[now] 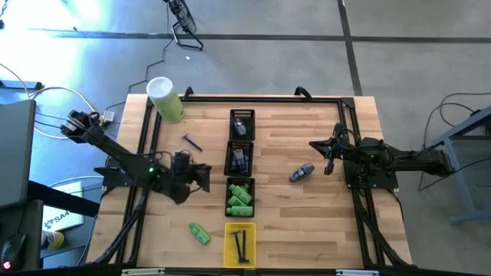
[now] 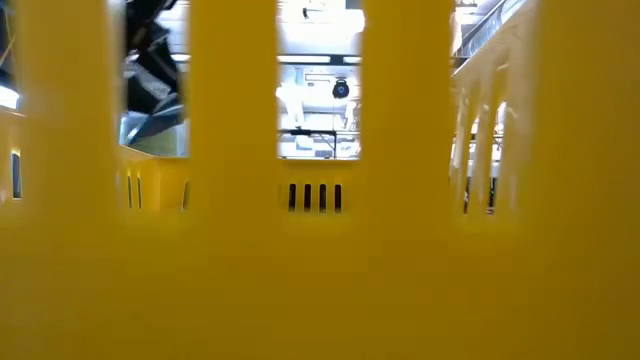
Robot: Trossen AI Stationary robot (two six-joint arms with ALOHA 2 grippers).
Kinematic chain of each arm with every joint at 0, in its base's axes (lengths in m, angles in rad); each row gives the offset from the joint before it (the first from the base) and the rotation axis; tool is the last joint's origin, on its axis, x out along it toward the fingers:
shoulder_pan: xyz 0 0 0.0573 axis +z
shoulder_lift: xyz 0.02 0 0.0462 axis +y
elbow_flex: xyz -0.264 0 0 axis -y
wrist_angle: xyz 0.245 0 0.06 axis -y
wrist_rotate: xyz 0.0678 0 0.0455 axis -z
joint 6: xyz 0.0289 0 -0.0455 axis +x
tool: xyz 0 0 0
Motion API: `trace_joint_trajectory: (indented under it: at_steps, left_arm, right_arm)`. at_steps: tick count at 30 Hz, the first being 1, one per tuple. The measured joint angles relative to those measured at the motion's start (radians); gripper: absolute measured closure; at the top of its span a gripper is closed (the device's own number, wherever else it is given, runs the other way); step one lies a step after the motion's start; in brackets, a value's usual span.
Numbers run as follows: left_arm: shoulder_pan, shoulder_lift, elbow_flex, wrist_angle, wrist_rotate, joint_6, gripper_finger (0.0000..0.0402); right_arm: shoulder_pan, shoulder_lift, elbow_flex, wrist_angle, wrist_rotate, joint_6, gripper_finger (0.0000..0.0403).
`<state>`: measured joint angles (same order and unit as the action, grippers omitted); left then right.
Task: Pick & Place Travel size toiletries
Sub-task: Put the dark blue shave butter bottle into the center black bin
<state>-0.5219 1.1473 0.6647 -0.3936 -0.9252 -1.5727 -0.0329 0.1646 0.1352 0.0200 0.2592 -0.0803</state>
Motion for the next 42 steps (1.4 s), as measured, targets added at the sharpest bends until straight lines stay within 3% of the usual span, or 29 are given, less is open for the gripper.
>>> trace_joint_trajectory:
  at_steps: [8,20,31,42]
  left_arm:
    - [0.202,0.000,0.000,0.244,0.152,0.406,0.0268]
    - [0.390,0.085,0.006,0.487,0.323,0.717,0.0268]
    - [0.486,0.221,0.109,0.517,0.440,0.862,0.0268]
    - [0.491,0.377,0.195,0.516,0.438,0.920,0.0268]
  right_arm:
    - [0.000,0.000,0.000,0.000,0.000,0.000,0.0401]
    - [0.000,0.000,0.000,0.008,0.000,0.000,0.0401]
    - [0.000,0.000,0.000,0.008,0.000,0.000,0.0401]
    - [0.000,0.000,0.000,0.009,0.000,0.000,0.0401]
